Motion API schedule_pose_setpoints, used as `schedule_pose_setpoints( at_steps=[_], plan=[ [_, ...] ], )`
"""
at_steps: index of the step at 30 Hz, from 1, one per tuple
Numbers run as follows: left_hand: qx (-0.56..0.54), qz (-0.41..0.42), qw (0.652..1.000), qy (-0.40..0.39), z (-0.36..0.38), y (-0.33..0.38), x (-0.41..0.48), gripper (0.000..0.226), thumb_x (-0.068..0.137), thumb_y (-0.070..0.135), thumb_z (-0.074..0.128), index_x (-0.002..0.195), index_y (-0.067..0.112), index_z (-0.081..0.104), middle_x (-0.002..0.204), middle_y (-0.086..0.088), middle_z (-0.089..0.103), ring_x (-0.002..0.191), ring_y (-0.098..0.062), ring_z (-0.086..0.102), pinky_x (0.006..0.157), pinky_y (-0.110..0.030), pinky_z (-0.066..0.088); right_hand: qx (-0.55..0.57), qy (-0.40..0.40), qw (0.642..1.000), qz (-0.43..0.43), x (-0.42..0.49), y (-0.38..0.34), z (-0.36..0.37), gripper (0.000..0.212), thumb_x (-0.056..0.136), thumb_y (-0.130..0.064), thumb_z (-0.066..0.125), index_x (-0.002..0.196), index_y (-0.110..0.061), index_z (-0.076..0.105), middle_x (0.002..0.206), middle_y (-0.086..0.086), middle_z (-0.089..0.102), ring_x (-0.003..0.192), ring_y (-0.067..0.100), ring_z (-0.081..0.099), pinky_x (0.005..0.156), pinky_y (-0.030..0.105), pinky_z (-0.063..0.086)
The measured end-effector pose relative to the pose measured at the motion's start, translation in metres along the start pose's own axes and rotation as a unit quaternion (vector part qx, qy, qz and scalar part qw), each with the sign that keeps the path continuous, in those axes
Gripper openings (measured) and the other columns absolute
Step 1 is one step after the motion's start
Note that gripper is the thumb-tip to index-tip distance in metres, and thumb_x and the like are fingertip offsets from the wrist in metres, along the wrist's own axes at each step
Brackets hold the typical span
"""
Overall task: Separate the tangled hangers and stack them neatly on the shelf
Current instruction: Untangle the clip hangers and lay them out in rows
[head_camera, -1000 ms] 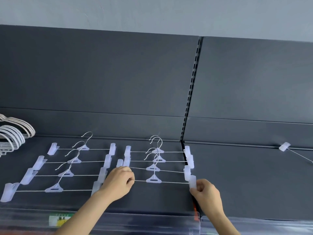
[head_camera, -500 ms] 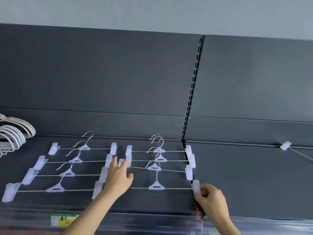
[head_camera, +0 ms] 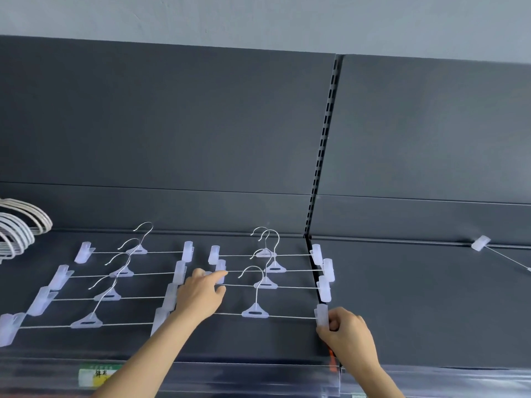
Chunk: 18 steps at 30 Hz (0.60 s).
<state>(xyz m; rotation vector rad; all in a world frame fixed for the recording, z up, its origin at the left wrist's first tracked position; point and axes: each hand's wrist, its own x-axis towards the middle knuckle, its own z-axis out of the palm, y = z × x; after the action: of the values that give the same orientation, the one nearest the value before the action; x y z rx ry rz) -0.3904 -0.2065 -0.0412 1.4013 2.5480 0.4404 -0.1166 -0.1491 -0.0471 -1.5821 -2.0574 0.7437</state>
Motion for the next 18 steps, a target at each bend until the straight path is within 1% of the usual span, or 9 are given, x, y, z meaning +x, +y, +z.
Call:
schedule_pose_setpoints(
  at_steps=[3, 6, 7, 8, 10, 11, 12, 15, 18],
  plan=[
    [0.029, 0.008, 0.999, -0.014, 0.000, 0.003, 0.003, 0.038, 0.093, 0.034, 0.038, 0.129, 0.043, 0.044, 0.133, 0.002, 0.042, 0.118, -0.018, 0.047, 0.095, -0.033, 0.040, 0.027, -0.054, 0.998, 0.025, 0.003, -0.005, -0.009, 0.009, 0.076, -0.025, 0.063, 0.077, -0.017, 0.059, 0.059, -0.006, 0.052, 0.073, 0.023, 0.053, 0.064, 0.032, 0.045],
    [0.042, 0.007, 0.999, -0.020, -0.001, 0.005, 0.005, 0.036, 0.094, 0.034, 0.037, 0.128, 0.041, 0.046, 0.134, 0.001, 0.041, 0.119, -0.020, 0.046, 0.096, -0.033, 0.039, 0.110, -0.022, 0.992, 0.062, 0.018, -0.013, -0.024, 0.035, 0.079, -0.021, 0.066, 0.107, -0.001, 0.059, 0.094, 0.015, 0.061, 0.093, 0.030, 0.057, 0.082, 0.039, 0.046],
    [0.045, 0.005, 0.999, -0.020, 0.000, 0.005, 0.006, 0.036, 0.094, 0.035, 0.037, 0.128, 0.040, 0.046, 0.134, 0.000, 0.040, 0.119, -0.020, 0.045, 0.096, -0.034, 0.039, 0.120, -0.012, 0.990, 0.067, 0.025, -0.016, -0.028, 0.037, 0.083, -0.021, 0.062, 0.113, -0.001, 0.055, 0.107, 0.014, 0.058, 0.101, 0.030, 0.055, 0.084, 0.038, 0.043],
    [0.048, 0.003, 0.999, -0.019, 0.000, 0.006, 0.006, 0.036, 0.094, 0.035, 0.037, 0.129, 0.039, 0.046, 0.134, -0.001, 0.040, 0.119, -0.021, 0.045, 0.096, -0.034, 0.039, 0.126, -0.019, 0.989, 0.069, 0.034, -0.018, -0.030, 0.031, 0.086, -0.019, 0.057, 0.112, -0.002, 0.054, 0.107, 0.009, 0.054, 0.099, 0.029, 0.054, 0.081, 0.035, 0.040],
    [0.048, 0.000, 0.999, -0.019, 0.000, 0.006, 0.006, 0.037, 0.095, 0.034, 0.037, 0.131, 0.037, 0.044, 0.134, -0.003, 0.039, 0.120, -0.022, 0.045, 0.095, -0.034, 0.041, 0.126, -0.040, 0.989, 0.069, 0.050, -0.023, -0.030, 0.008, 0.086, -0.011, 0.050, 0.081, -0.007, 0.045, 0.081, 0.004, 0.043, 0.067, 0.022, 0.042, 0.064, 0.029, 0.031],
    [0.047, -0.001, 0.999, -0.021, 0.000, 0.008, 0.006, 0.038, 0.095, 0.033, 0.036, 0.132, 0.036, 0.043, 0.135, -0.004, 0.039, 0.120, -0.022, 0.044, 0.095, -0.033, 0.041, 0.122, -0.051, 0.989, 0.070, 0.057, -0.023, -0.027, 0.017, 0.084, -0.009, 0.047, 0.072, -0.008, 0.036, 0.072, 0.004, 0.038, 0.059, 0.019, 0.032, 0.059, 0.028, 0.028],
    [0.044, -0.002, 0.999, -0.021, -0.001, 0.009, 0.008, 0.038, 0.095, 0.033, 0.036, 0.133, 0.036, 0.042, 0.135, -0.004, 0.038, 0.120, -0.023, 0.043, 0.095, -0.033, 0.042, 0.118, -0.061, 0.988, 0.075, 0.062, -0.025, -0.024, 0.019, 0.084, -0.009, 0.046, 0.070, -0.008, 0.033, 0.069, 0.006, 0.037, 0.058, 0.020, 0.030, 0.057, 0.029, 0.027],
    [0.033, -0.017, 0.999, -0.016, -0.002, 0.008, 0.012, 0.038, 0.095, 0.032, 0.036, 0.133, 0.035, 0.042, 0.134, -0.006, 0.037, 0.120, -0.023, 0.042, 0.092, -0.034, 0.044, 0.112, -0.071, 0.988, 0.079, 0.070, -0.031, -0.015, 0.015, 0.087, -0.008, 0.045, 0.084, 0.006, 0.050, 0.081, 0.020, 0.049, 0.073, 0.035, 0.052, 0.067, 0.039, 0.043],
    [0.029, -0.035, 0.999, -0.006, -0.002, 0.002, 0.015, 0.039, 0.095, 0.033, 0.037, 0.133, 0.034, 0.043, 0.132, -0.008, 0.038, 0.120, -0.024, 0.041, 0.091, -0.033, 0.045, 0.112, -0.074, 0.988, 0.073, 0.070, -0.030, -0.005, 0.027, 0.084, -0.002, 0.040, 0.059, -0.009, 0.033, 0.066, 0.006, 0.034, 0.056, 0.019, 0.034, 0.051, 0.028, 0.030]
  ],
)
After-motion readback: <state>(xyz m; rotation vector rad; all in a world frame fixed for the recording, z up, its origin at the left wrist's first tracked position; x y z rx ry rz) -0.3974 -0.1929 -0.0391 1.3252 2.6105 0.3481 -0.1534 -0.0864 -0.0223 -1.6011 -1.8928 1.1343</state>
